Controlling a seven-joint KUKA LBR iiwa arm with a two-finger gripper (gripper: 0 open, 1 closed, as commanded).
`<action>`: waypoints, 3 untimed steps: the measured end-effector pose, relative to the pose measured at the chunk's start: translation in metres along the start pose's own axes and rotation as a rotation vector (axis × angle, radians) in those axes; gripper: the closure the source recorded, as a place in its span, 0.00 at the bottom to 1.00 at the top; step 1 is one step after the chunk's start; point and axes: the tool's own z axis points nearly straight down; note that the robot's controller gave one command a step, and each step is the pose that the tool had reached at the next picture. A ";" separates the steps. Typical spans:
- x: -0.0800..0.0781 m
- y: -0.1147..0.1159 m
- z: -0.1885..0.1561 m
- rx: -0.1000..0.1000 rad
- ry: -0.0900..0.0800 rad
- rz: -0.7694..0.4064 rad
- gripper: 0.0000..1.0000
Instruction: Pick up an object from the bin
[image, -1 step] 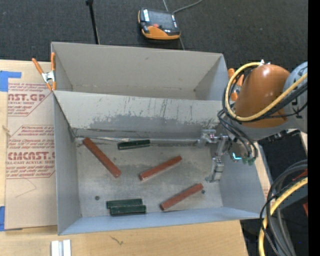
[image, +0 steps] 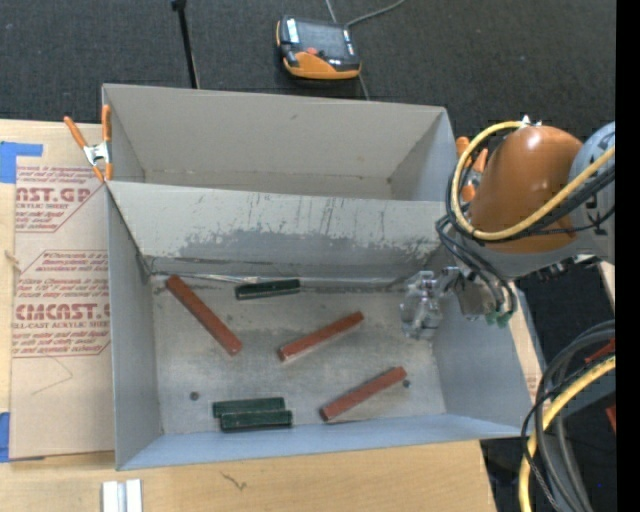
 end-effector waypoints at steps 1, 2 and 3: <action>0.000 0.000 0.000 0.000 0.000 0.000 1.00; 0.000 0.000 0.000 0.000 0.000 0.000 1.00; 0.007 0.005 0.022 0.000 -0.009 0.106 1.00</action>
Offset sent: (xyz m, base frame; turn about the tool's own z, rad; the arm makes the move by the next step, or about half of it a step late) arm 0.0000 0.0000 0.0000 0.0000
